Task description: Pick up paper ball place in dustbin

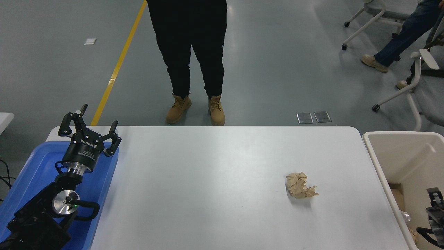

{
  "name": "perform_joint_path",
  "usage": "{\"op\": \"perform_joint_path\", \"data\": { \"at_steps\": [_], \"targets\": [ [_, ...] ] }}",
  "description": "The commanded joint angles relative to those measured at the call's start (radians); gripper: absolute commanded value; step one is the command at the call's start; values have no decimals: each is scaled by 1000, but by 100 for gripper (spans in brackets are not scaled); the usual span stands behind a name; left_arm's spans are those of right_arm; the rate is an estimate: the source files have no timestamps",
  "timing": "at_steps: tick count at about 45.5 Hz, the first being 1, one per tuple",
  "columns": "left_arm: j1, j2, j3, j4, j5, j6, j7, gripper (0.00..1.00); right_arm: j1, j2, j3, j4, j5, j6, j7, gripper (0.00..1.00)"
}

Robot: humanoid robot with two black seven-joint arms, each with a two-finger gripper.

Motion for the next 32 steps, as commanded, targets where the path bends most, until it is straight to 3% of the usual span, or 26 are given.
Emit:
{"op": "perform_joint_path", "data": {
  "at_steps": [1,32],
  "targets": [
    [0,0,0,0,2,1,0,98,-3,31,3,0,0,-20,0,100],
    [0,1,0,0,0,1,0,98,10,39,3,3,0,-19,2,100]
  ]
}}
